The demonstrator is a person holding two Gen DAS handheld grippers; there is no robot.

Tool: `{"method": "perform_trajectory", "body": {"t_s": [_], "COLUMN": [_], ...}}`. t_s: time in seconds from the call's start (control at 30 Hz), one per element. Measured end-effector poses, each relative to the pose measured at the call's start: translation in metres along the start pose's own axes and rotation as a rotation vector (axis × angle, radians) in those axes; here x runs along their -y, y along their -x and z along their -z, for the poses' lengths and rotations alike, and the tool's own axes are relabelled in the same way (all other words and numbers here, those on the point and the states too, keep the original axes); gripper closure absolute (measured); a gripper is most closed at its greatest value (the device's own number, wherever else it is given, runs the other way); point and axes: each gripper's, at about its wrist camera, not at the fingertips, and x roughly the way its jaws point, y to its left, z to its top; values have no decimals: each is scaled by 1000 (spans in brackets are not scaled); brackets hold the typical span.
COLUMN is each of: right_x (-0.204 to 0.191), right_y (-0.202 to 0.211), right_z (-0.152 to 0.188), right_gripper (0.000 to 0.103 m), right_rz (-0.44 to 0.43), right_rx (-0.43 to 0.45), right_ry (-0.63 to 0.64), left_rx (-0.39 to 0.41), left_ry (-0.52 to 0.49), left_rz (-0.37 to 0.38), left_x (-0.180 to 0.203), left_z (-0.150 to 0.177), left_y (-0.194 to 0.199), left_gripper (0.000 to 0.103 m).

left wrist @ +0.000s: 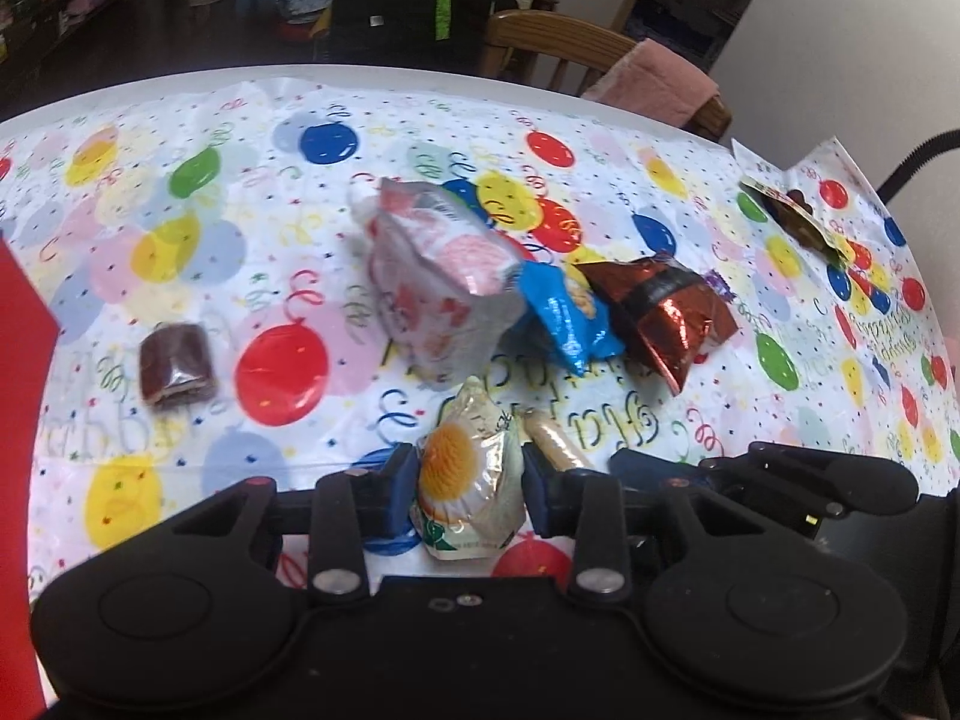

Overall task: Organize snacks
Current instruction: 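Grasp the clear orange-centred pastry packet with the left tool while the right tool grasps the beige stick, then carry the pastry packet and beige stick over the white box with both tools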

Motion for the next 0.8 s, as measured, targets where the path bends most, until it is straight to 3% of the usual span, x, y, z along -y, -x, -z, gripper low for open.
{"method": "perform_trajectory", "body": {"t_s": [0.07, 0.33, 0.8], "right_x": [-4, -6, -42], "right_y": [-1, 7, 75], "right_z": [-1, 0, -4], "right_gripper": [91, 93, 93], "right_rz": [12, 9, -4], "right_rx": [-3, -6, 37], "right_ry": [14, -35, -36], "left_rx": [0, 0, 20], "left_ry": [9, 36, 46], "left_rz": [-5, -19, -39], "left_x": [-2, -12, -23], "left_z": [1, 10, 28], "left_y": [2, 12, 51], "left_gripper": [69, 69, 69]}}
